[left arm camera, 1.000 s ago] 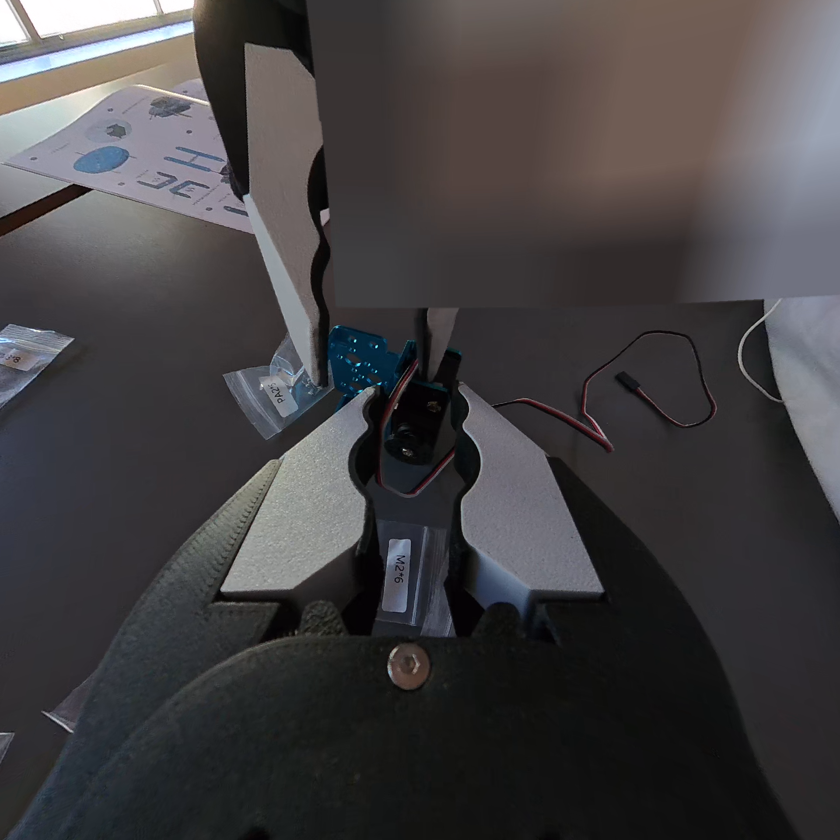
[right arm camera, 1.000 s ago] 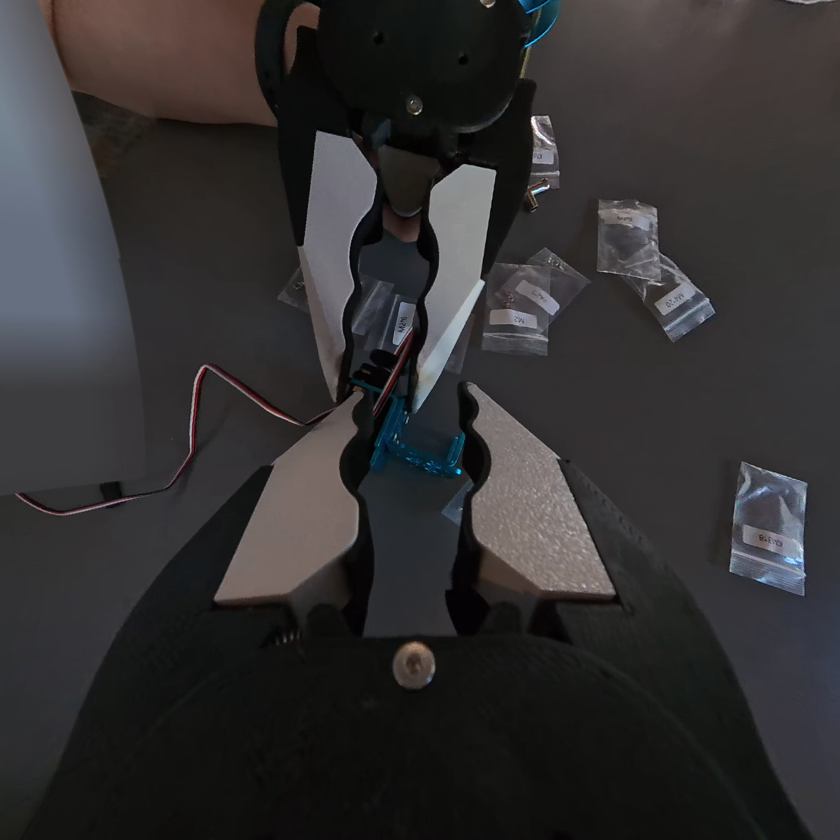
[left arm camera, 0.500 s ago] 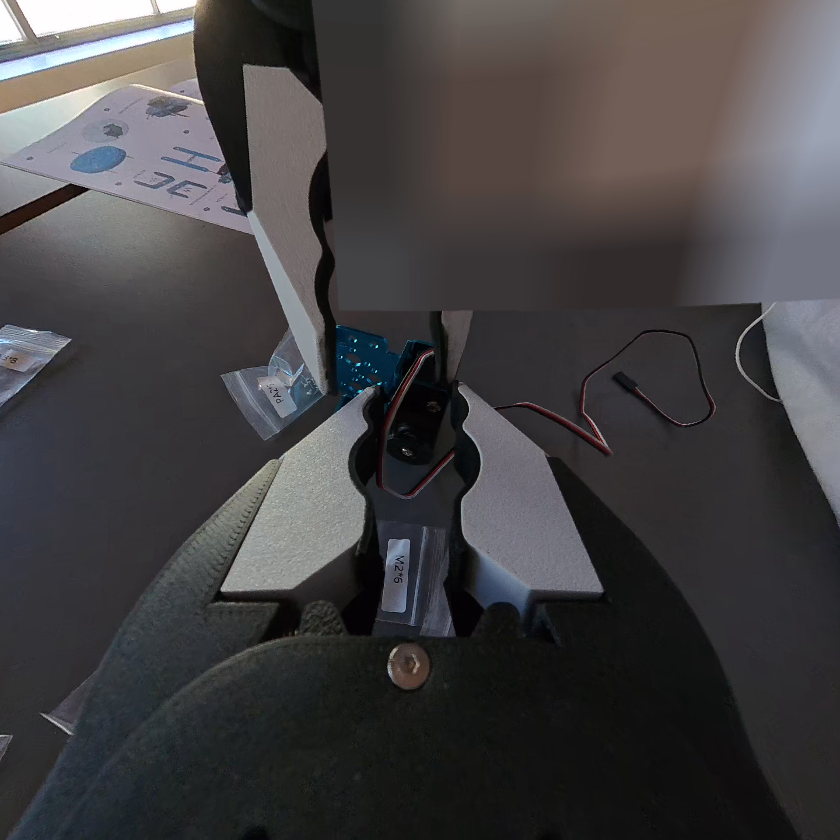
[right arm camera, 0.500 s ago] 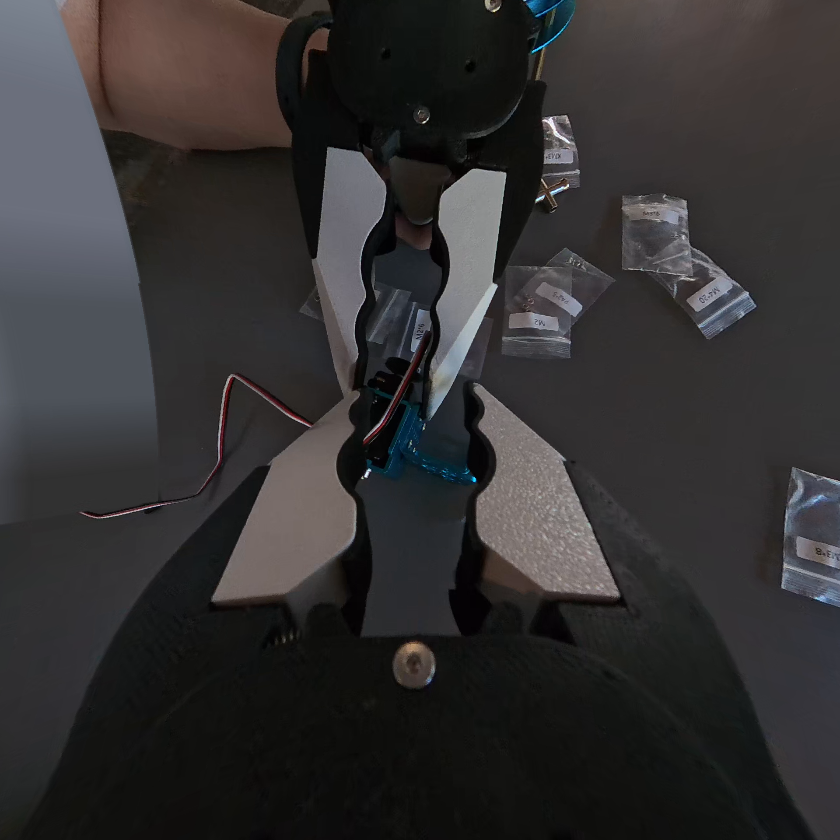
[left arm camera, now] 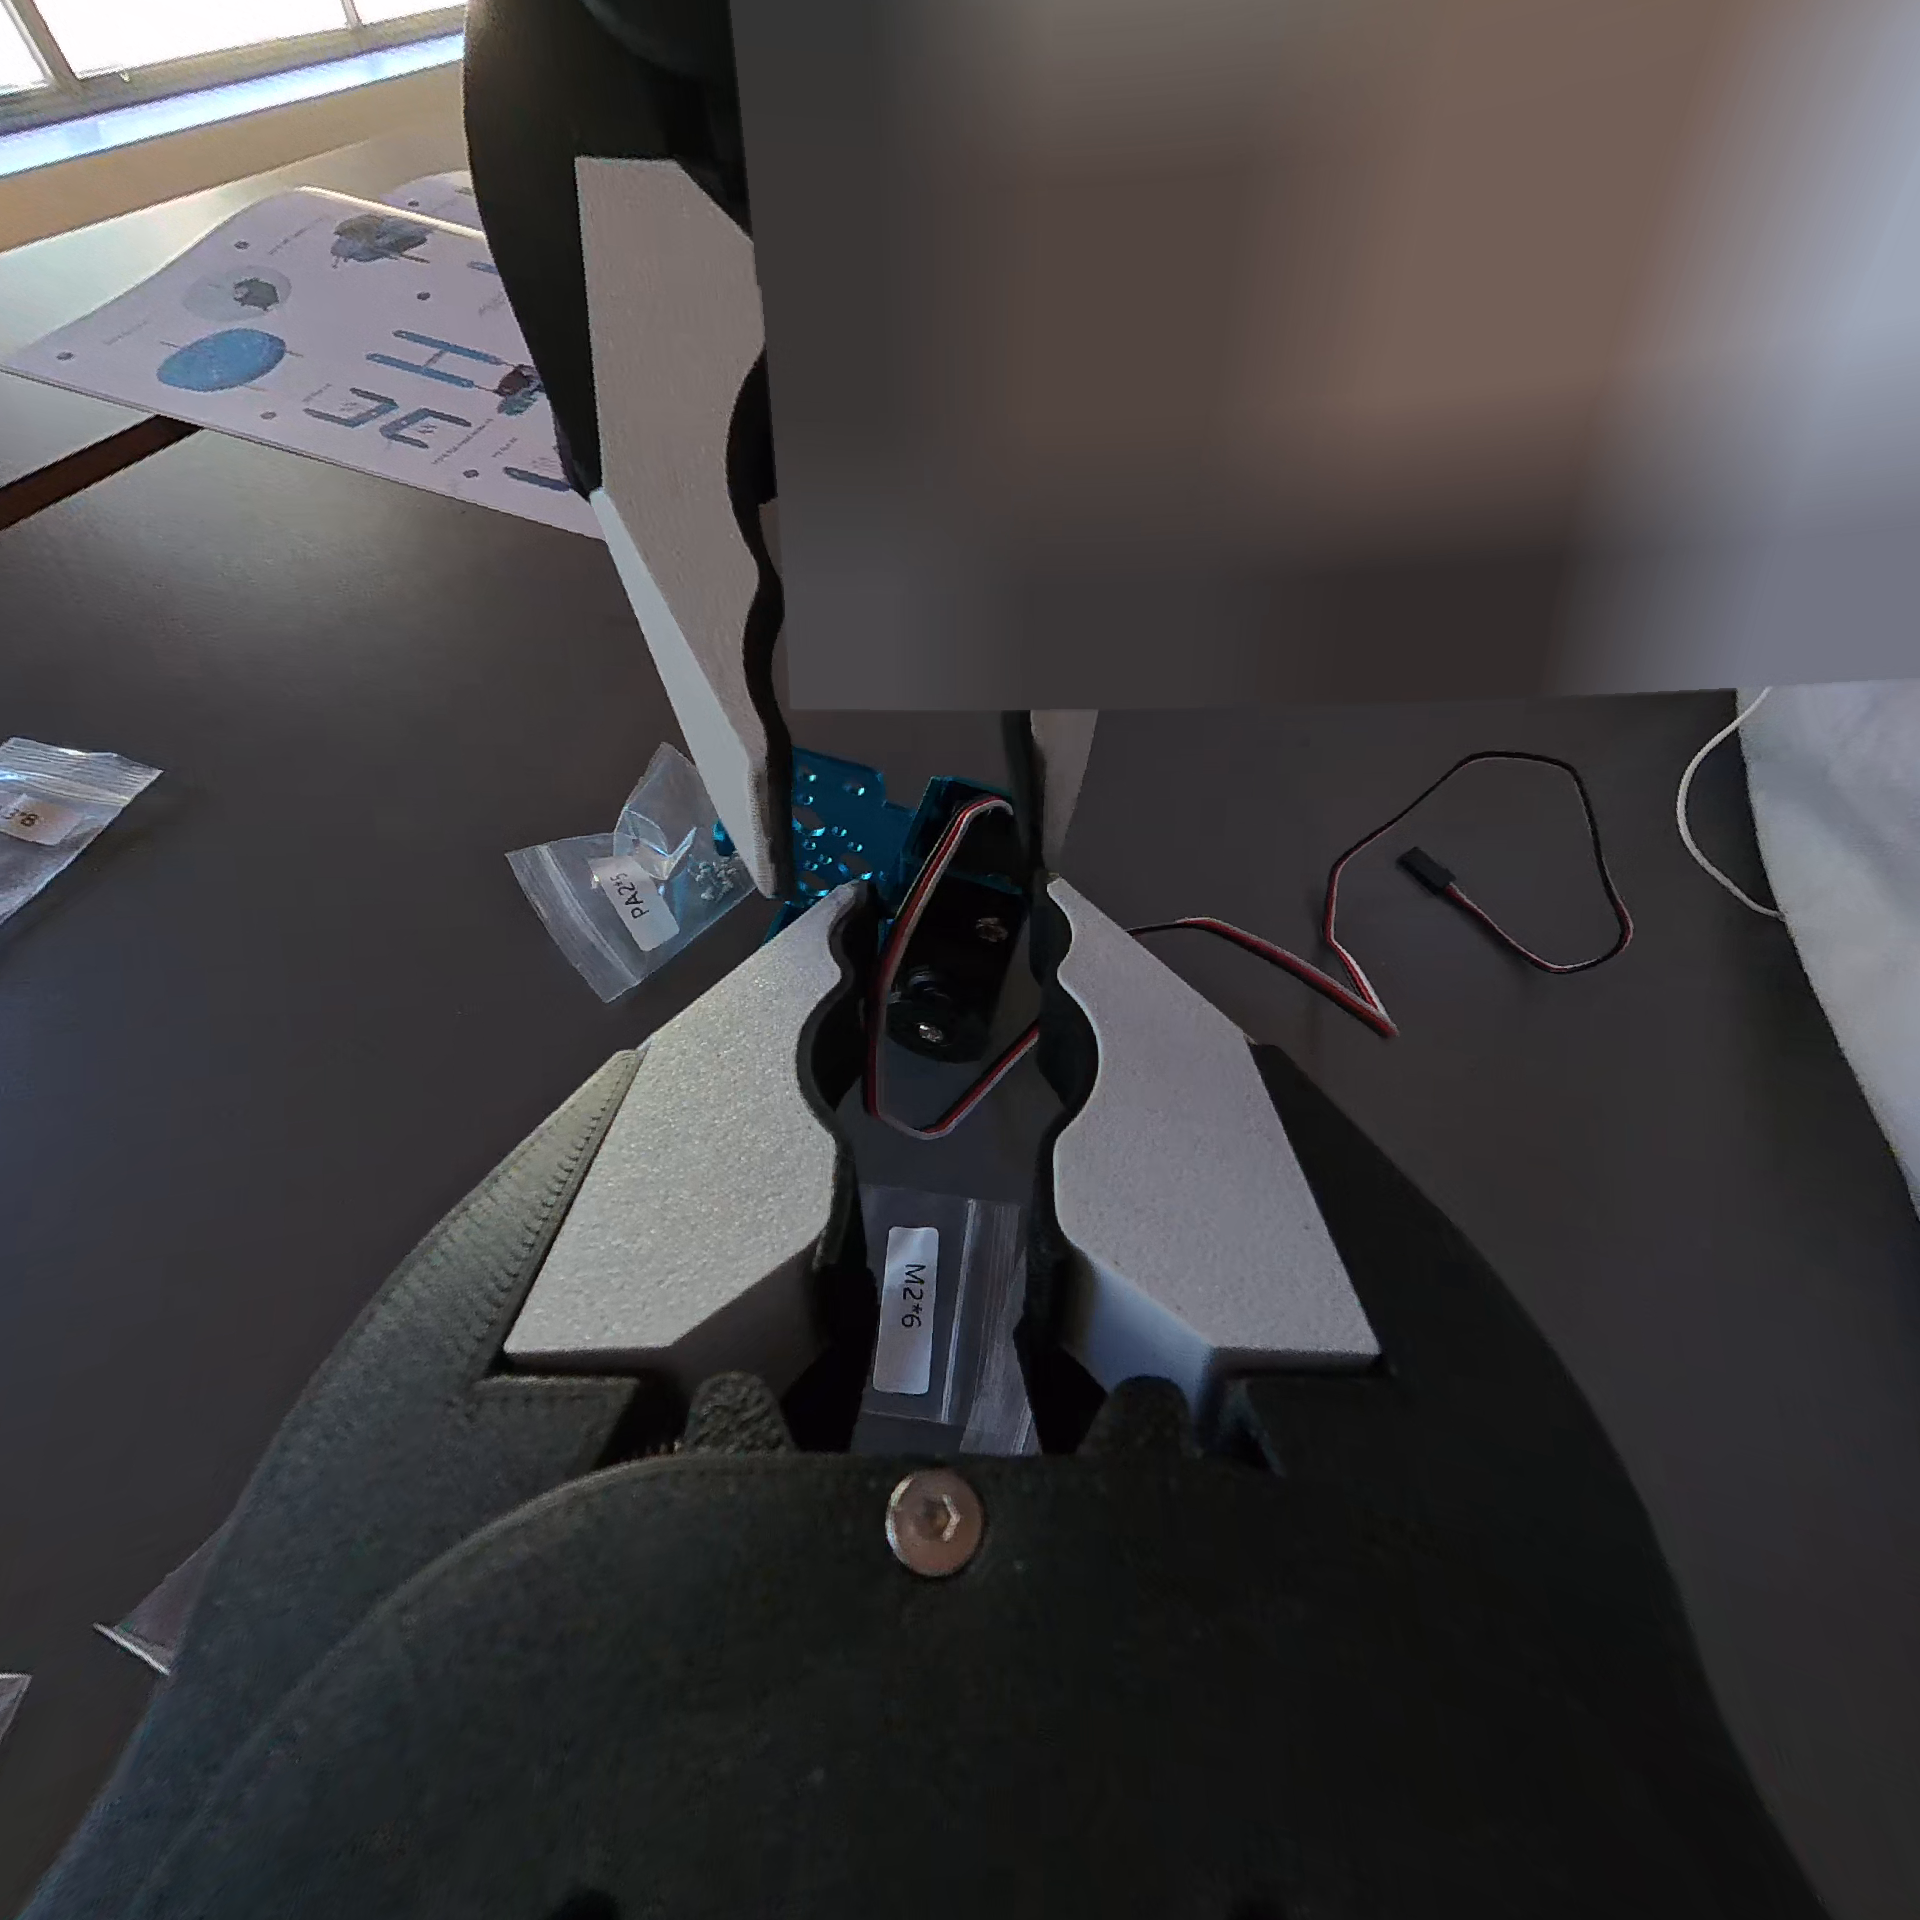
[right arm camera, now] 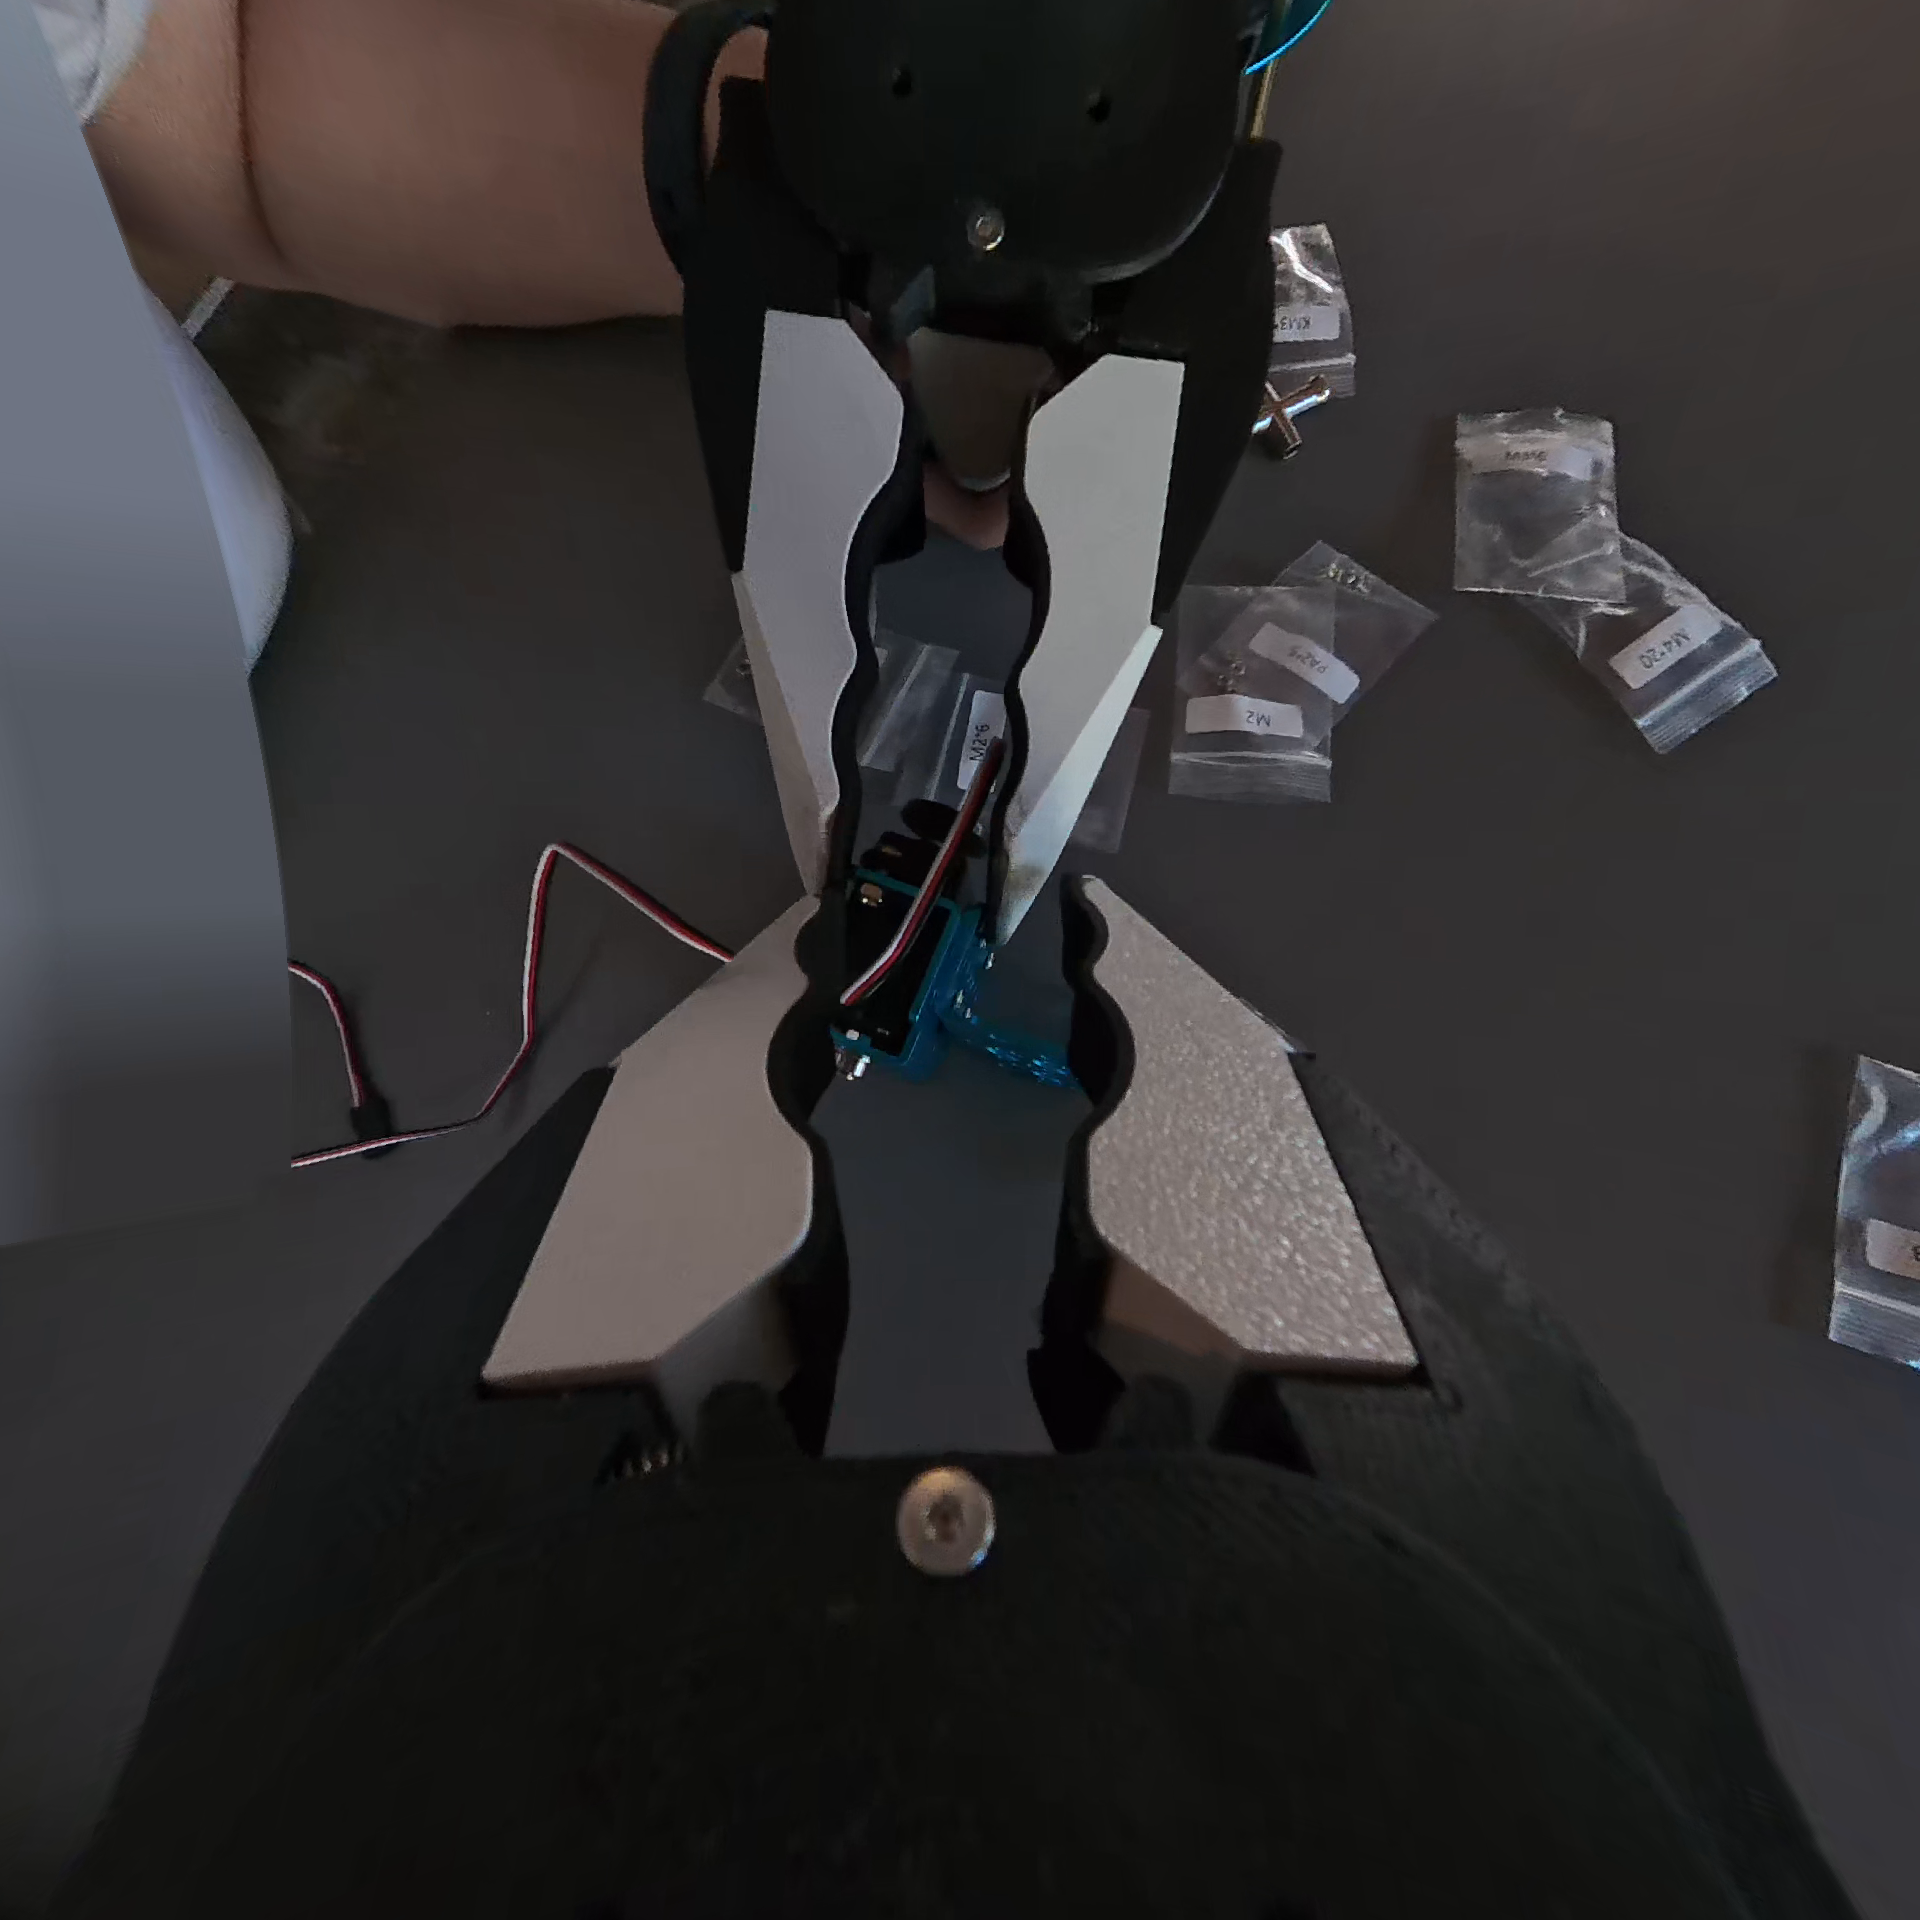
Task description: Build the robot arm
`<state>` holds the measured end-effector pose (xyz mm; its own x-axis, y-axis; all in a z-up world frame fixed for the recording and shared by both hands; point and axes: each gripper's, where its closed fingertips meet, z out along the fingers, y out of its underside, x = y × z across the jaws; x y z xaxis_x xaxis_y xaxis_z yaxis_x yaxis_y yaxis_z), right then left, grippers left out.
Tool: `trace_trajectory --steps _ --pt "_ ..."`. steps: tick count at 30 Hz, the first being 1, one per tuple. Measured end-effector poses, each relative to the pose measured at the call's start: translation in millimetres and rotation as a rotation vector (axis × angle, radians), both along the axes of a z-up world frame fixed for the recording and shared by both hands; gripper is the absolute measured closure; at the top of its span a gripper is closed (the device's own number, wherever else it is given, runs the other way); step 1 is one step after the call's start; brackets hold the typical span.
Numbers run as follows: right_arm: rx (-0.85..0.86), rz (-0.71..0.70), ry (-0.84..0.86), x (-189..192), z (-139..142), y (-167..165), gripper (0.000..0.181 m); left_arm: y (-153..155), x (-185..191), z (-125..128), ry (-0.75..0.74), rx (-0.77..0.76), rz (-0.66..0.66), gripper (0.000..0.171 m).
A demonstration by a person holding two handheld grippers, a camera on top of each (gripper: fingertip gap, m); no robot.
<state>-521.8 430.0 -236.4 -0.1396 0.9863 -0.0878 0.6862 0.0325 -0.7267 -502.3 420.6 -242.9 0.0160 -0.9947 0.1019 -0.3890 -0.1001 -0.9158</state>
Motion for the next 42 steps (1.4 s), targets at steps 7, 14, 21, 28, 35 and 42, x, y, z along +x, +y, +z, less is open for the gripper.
trace_trajectory --steps 7,14,21,28,35,42 --pt "-0.048 -0.037 0.031 1.0 5.9 5.3 0.138 -0.2 0.5 -0.1 0.001 0.007 -0.001 0.143" --pt "-0.069 -0.042 0.001 -0.3 -1.1 4.0 0.136 -0.5 0.3 -0.1 0.002 0.011 -0.002 0.143" --pt "-0.096 -0.052 0.009 -2.1 -2.0 4.7 0.136 -0.6 0.3 0.0 0.002 0.013 -0.002 0.143" --pt "-0.023 -0.052 0.011 -2.2 -0.5 8.9 0.139 0.0 -0.4 0.0 0.002 0.011 0.001 0.143" --pt "-0.056 -0.055 0.031 -2.6 4.3 7.3 0.141 0.1 -0.3 -0.1 0.002 0.010 0.002 0.143" --pt "-0.084 -0.067 0.008 -3.2 -2.8 6.5 0.134 -0.3 -0.5 -0.1 0.003 0.012 0.000 0.143"
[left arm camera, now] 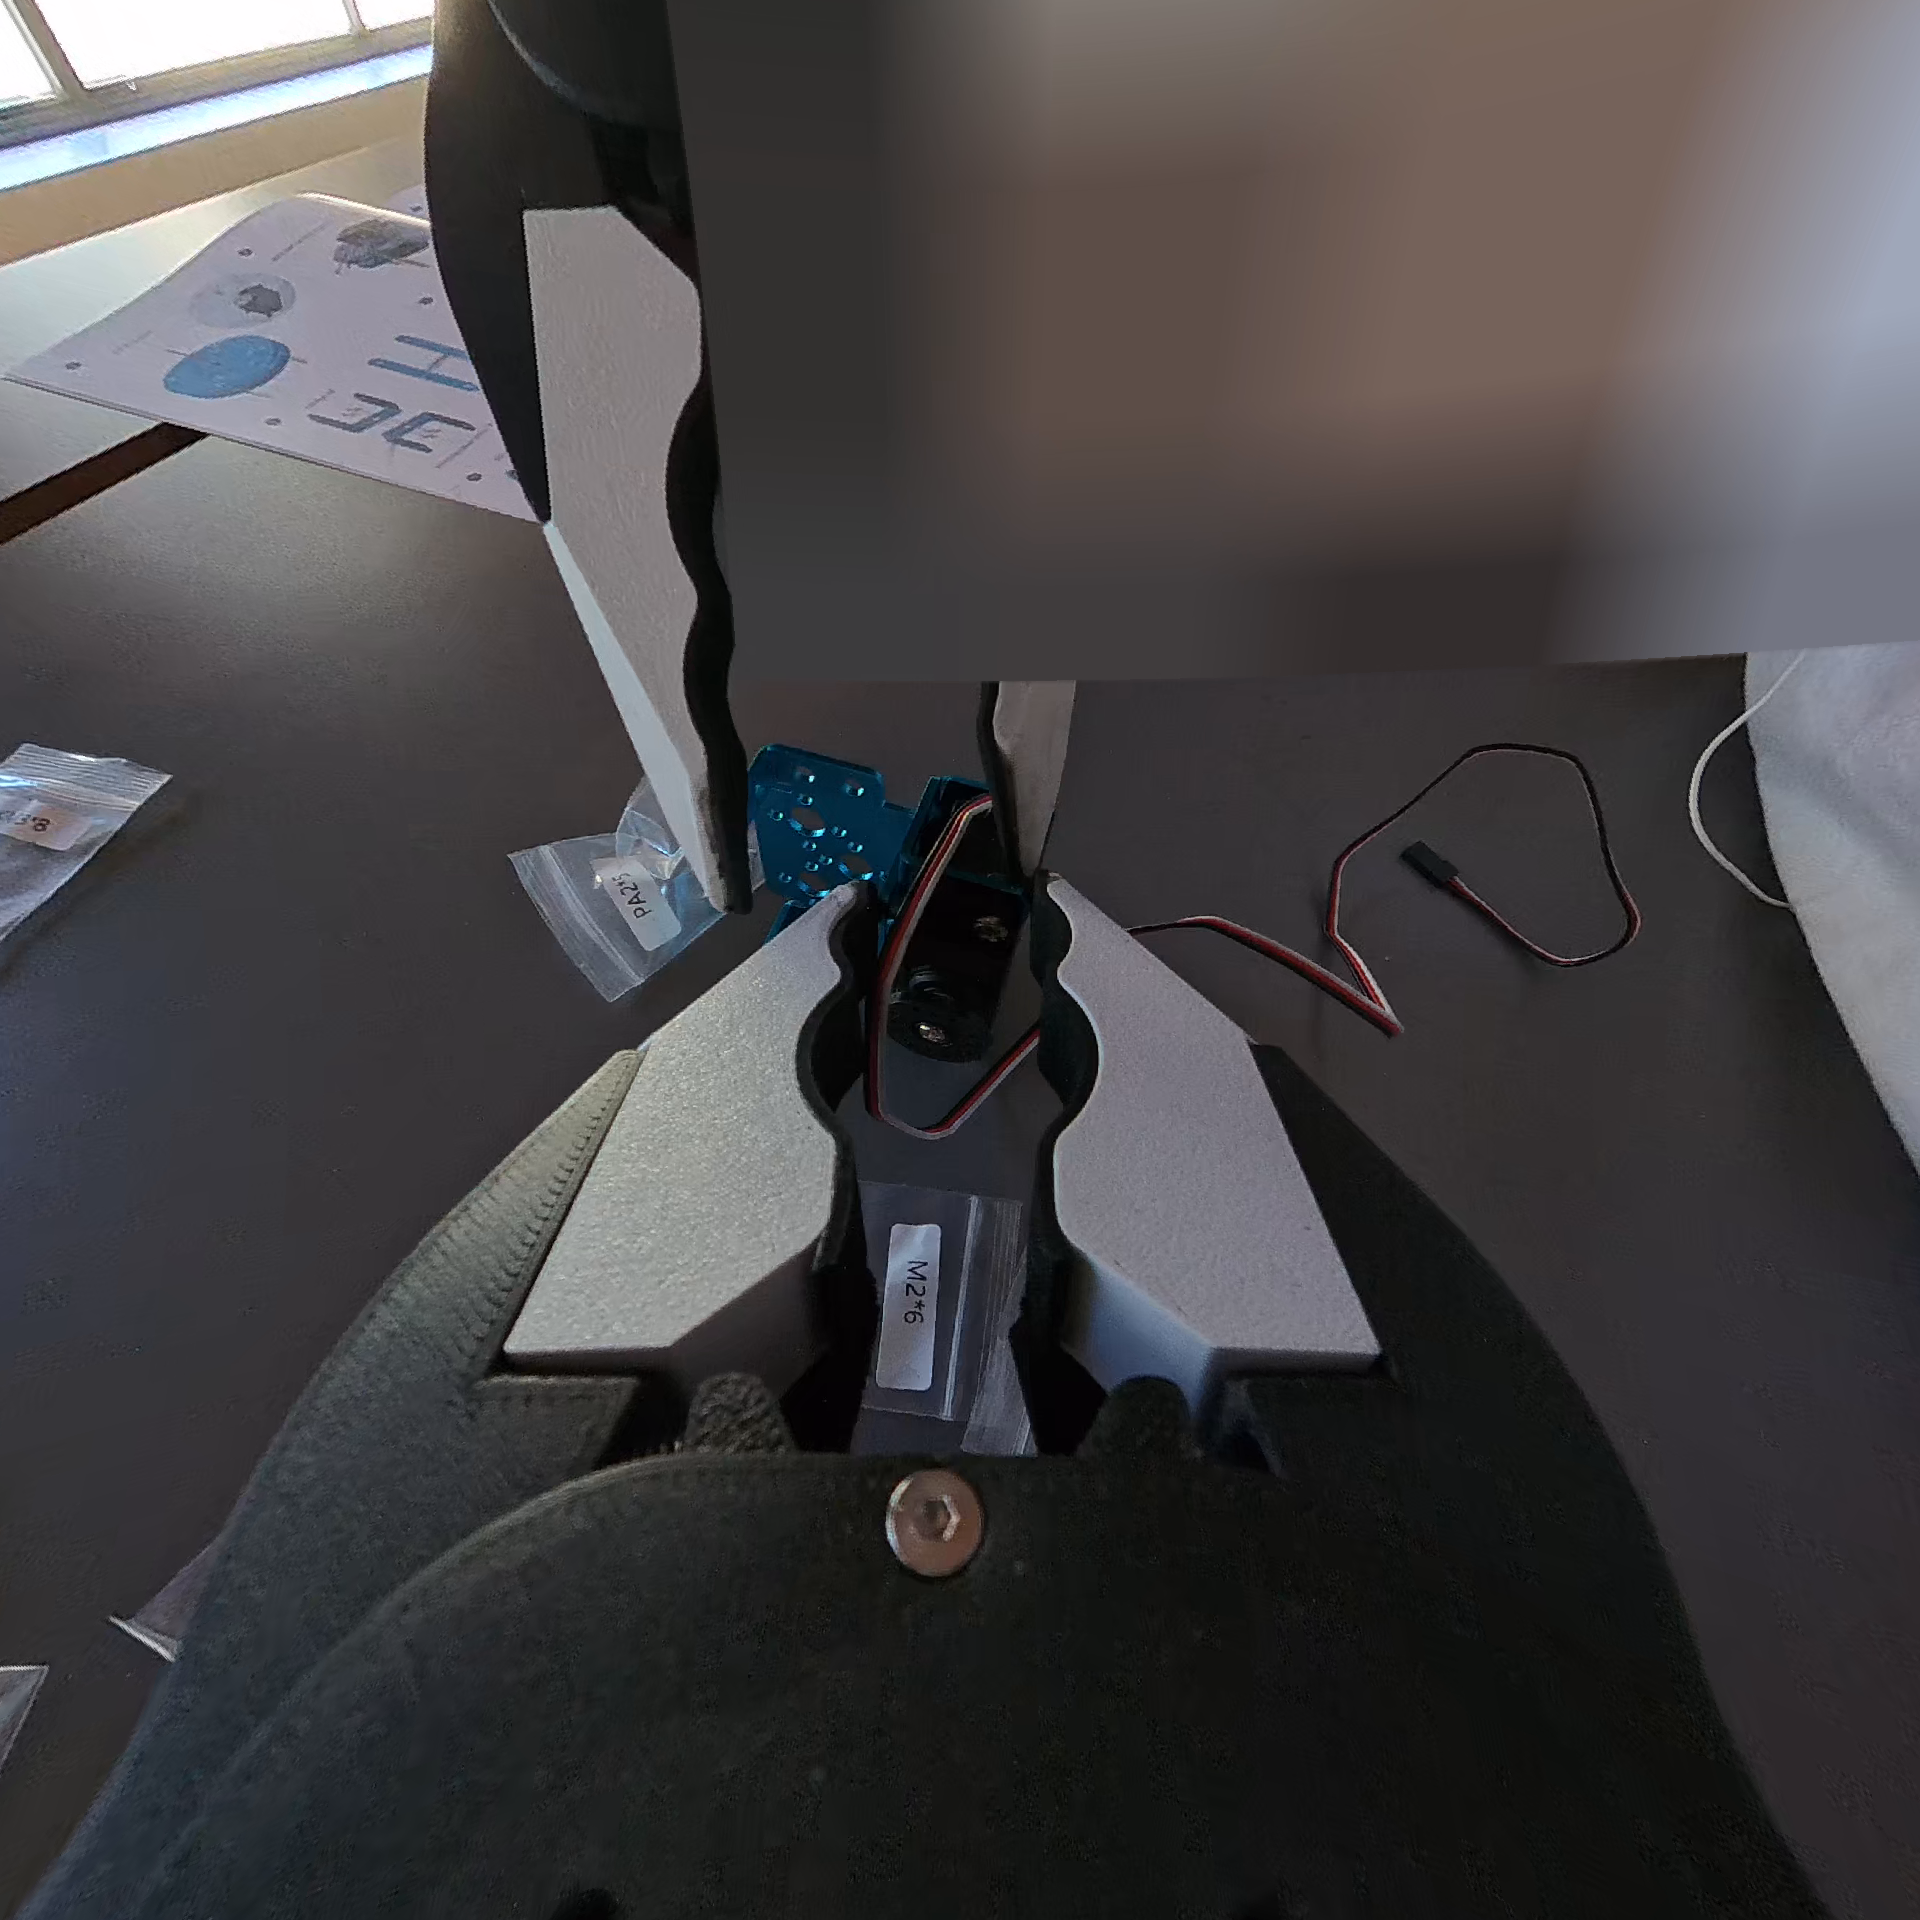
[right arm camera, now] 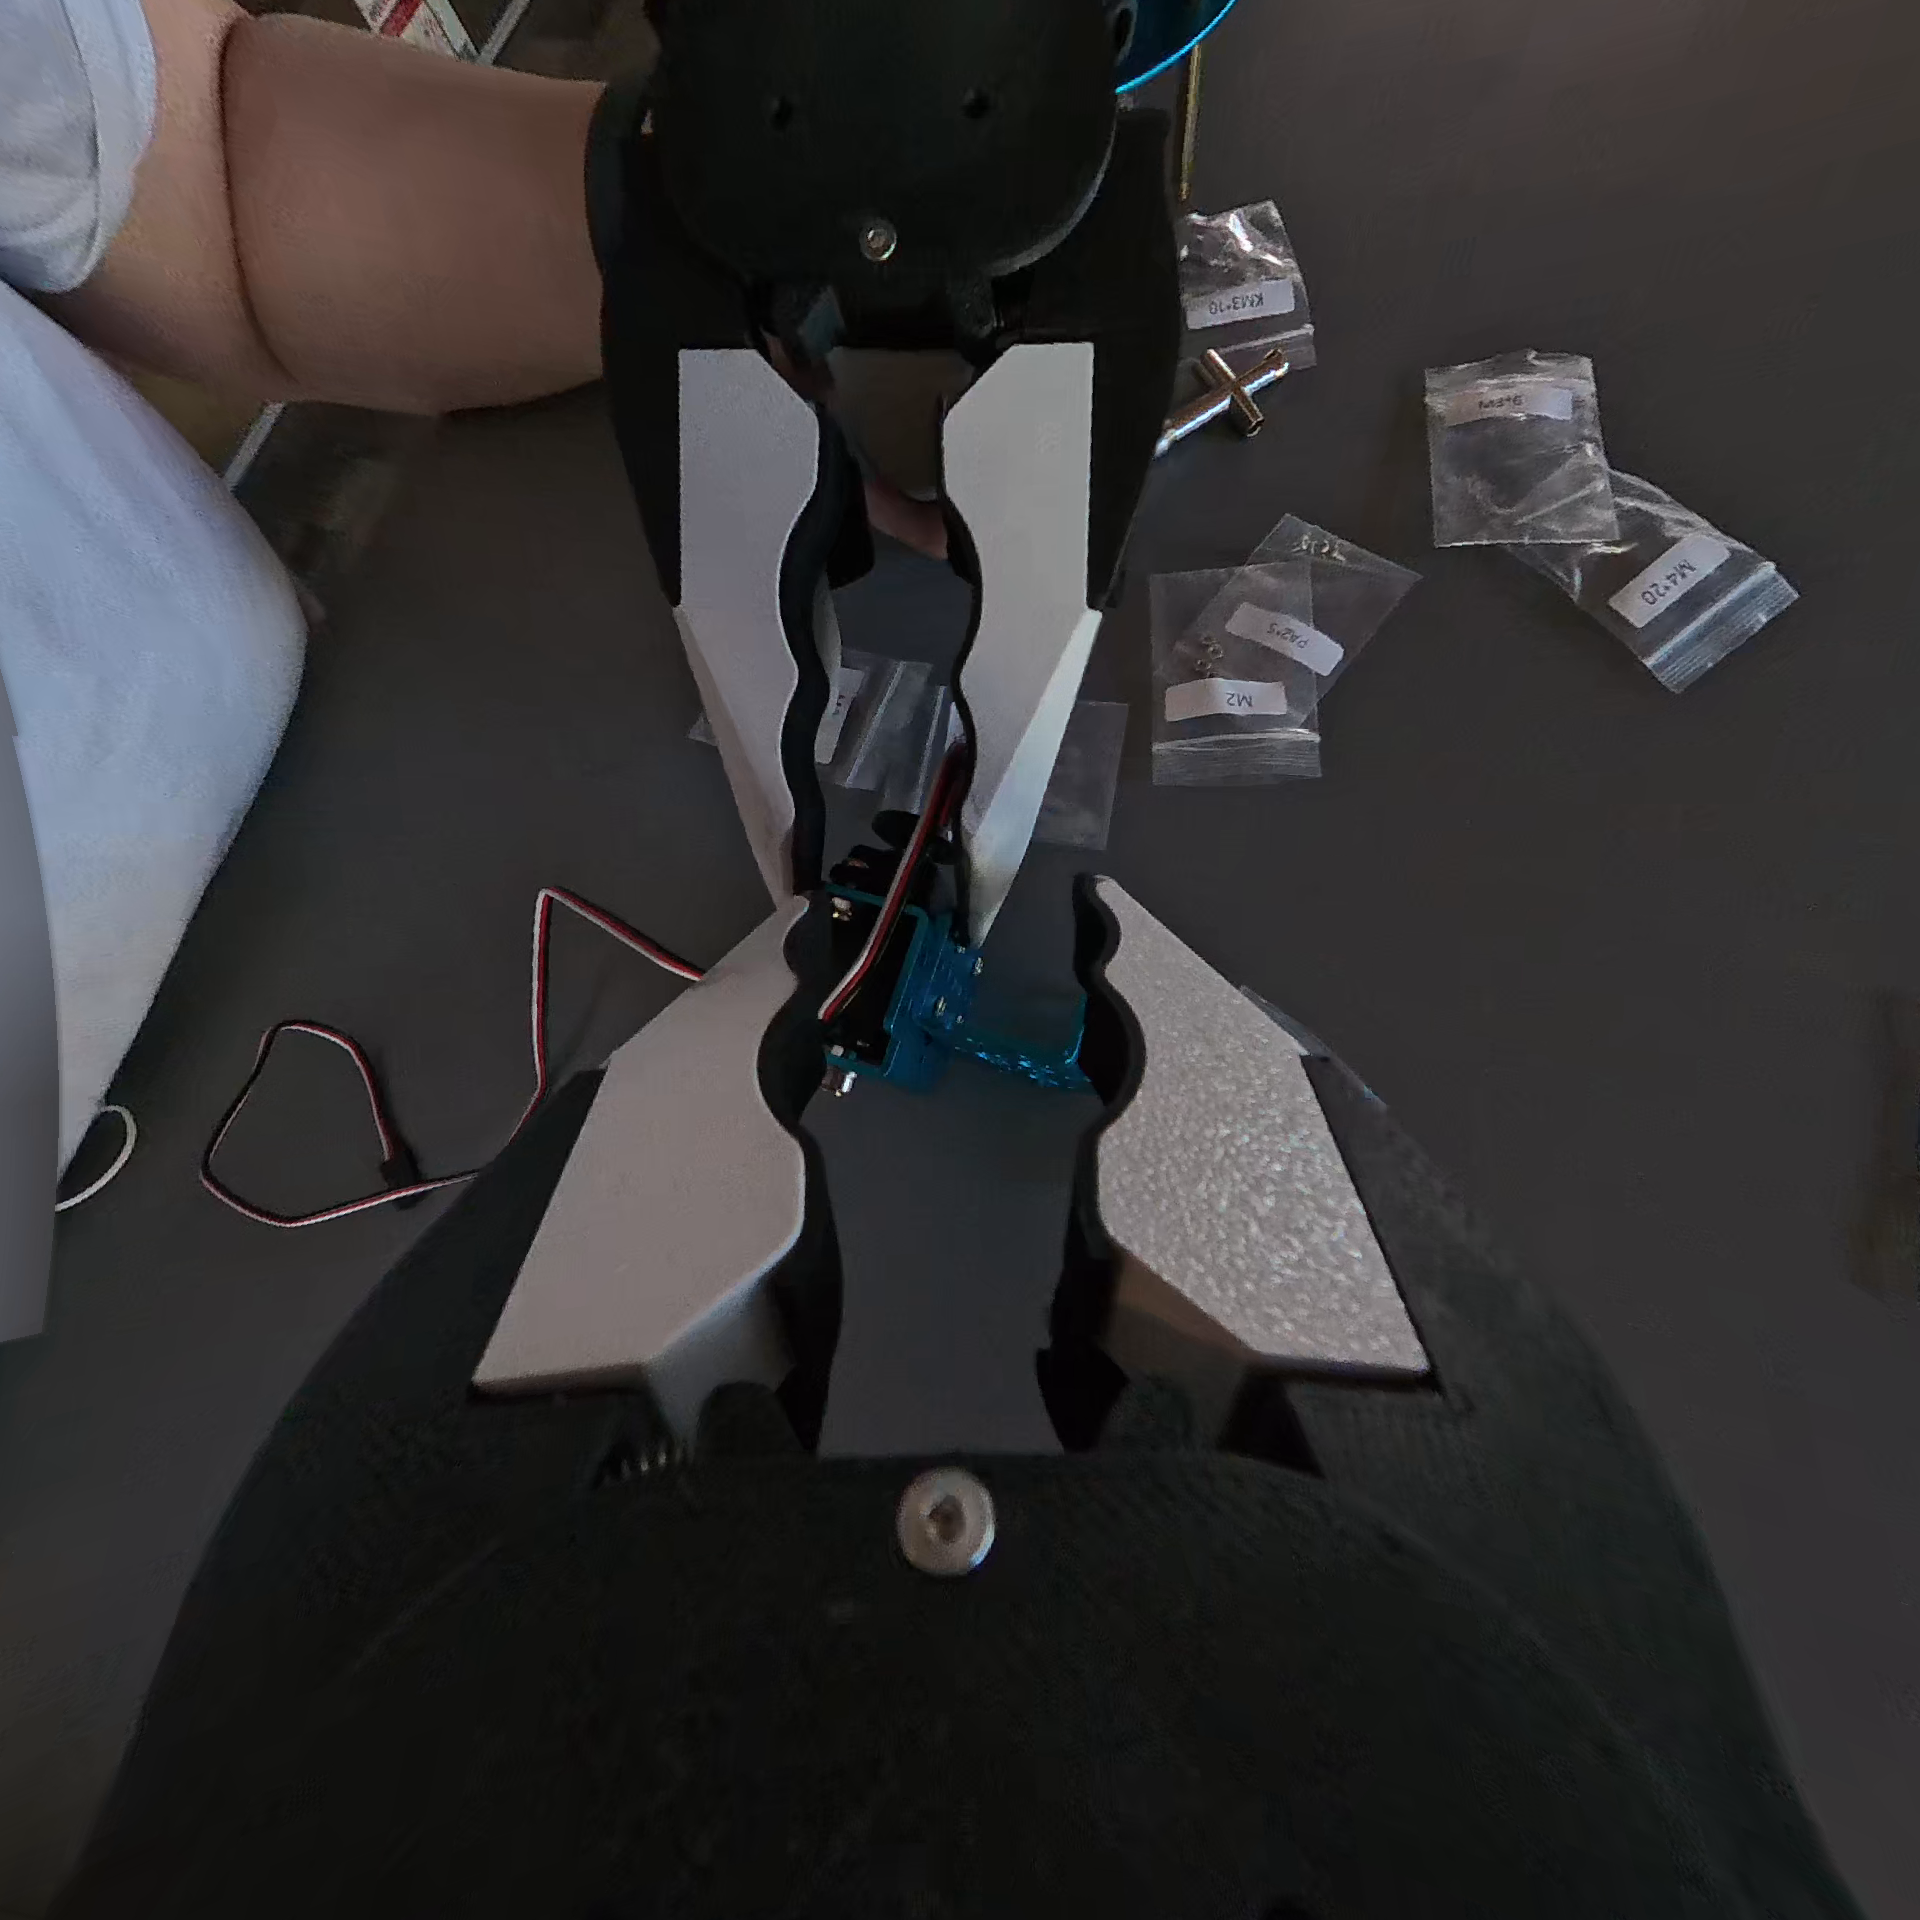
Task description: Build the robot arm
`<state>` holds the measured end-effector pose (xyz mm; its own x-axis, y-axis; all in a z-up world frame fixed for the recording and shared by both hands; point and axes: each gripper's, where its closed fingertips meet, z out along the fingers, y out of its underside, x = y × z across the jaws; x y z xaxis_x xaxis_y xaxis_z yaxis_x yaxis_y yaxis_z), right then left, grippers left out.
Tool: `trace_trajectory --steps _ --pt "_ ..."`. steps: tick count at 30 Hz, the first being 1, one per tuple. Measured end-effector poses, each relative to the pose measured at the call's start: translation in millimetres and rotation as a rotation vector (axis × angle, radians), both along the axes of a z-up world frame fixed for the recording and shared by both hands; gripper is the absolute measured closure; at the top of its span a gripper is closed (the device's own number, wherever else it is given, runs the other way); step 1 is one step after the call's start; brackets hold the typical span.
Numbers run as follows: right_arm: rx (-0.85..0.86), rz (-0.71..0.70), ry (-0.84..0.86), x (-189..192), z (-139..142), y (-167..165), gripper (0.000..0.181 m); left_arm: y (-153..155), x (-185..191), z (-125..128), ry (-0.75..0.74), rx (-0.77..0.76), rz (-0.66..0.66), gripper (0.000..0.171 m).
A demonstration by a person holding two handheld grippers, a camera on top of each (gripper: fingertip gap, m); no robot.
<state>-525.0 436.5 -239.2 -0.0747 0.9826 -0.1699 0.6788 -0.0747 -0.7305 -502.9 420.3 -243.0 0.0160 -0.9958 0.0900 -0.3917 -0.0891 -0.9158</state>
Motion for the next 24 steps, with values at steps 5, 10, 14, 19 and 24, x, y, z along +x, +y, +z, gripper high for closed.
trace_trajectory --steps 5,10,14,19,24 --pt "0.001 -0.019 0.000 -0.1 0.2 2.3 0.134 0.6 -0.2 0.0 0.000 -0.001 0.005 0.143" --pt "0.013 -0.036 0.002 1.5 1.5 5.6 0.142 0.7 -0.2 -0.1 0.000 -0.002 0.006 0.143" --pt "0.000 -0.016 0.019 2.9 5.9 -0.6 0.144 0.6 0.4 -0.1 0.002 0.010 0.006 0.142" --pt "0.051 -0.046 -0.029 11.7 6.6 -0.6 0.140 0.5 0.4 -0.1 0.003 0.015 0.006 0.143" --pt "0.060 -0.032 0.005 16.3 18.9 -7.5 0.142 0.6 0.4 -0.1 0.002 0.013 0.006 0.143"
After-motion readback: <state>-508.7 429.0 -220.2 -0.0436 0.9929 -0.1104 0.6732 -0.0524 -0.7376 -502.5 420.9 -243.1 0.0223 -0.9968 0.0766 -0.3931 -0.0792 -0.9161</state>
